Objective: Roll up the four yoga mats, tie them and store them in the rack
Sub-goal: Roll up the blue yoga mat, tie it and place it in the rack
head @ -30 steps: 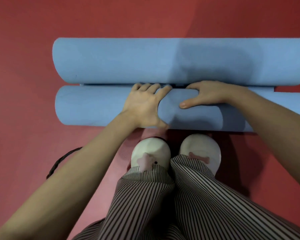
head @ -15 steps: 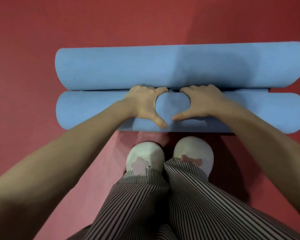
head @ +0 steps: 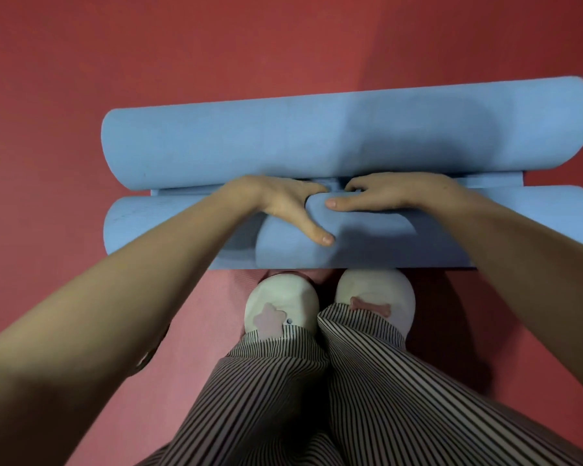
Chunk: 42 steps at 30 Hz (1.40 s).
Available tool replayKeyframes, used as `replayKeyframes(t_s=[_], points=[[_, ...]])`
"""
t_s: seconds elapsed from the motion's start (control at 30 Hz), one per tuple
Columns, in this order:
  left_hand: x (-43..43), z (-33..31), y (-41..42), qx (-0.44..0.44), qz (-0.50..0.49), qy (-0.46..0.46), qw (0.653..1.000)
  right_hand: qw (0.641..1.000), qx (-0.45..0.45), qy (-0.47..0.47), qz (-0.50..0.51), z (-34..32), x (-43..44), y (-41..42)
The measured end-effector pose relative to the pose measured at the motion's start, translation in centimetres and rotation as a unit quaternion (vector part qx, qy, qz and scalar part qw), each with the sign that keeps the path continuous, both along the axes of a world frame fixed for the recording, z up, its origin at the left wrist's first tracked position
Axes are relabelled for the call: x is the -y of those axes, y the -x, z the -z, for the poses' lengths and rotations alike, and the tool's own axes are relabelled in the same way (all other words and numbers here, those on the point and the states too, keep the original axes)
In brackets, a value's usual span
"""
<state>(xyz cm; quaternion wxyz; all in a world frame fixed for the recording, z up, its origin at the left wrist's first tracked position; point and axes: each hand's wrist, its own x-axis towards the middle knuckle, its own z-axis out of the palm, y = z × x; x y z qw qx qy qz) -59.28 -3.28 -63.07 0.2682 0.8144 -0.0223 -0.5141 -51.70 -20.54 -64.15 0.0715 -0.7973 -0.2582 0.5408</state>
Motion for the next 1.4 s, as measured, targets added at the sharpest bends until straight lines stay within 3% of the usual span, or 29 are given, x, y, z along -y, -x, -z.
replayKeyframes(t_s=[0.1, 0.53, 0.63, 0.73, 0.93, 1.03, 1.2, 1.4], points=[[-0.2, 0.7, -0.9, -0.027, -0.021, 0.042, 0.999, 0.999, -0.035, 0.004, 0.001, 0.1, -0.2, -0.3], [-0.8, 2.1, 0.9, -0.016, -0.098, 0.039, 0.994, 0.996, -0.070, -0.008, 0.051, 0.2, -0.5, 0.3], [-0.9, 2.2, 0.7, -0.014, -0.100, 0.035, 0.994, 0.997, 0.050, -0.033, 0.053, 0.5, -0.4, 0.7], [-1.0, 2.2, 0.4, -0.021, -0.101, 0.027, 0.994, 0.971, 0.217, -0.096, 0.038, 0.3, -0.1, 2.2], [-1.0, 2.2, 0.8, -0.003, -0.104, 0.031, 0.994, 0.953, 0.281, -0.114, -0.018, 0.7, 0.4, 4.7], [-1.0, 2.2, 1.2, 0.042, -0.133, 0.045, 0.989, 0.954, 0.268, -0.128, -0.028, 0.8, 0.2, 4.0], [-0.9, 1.4, 2.6, 0.218, -0.122, -0.050, 0.967, 0.965, 0.231, -0.127, -0.010, 1.1, -0.7, 2.4], [0.7, 0.5, 4.4, 0.238, 0.005, -0.129, 0.963, 0.970, 0.211, -0.118, 0.037, 1.4, -1.1, 1.2]])
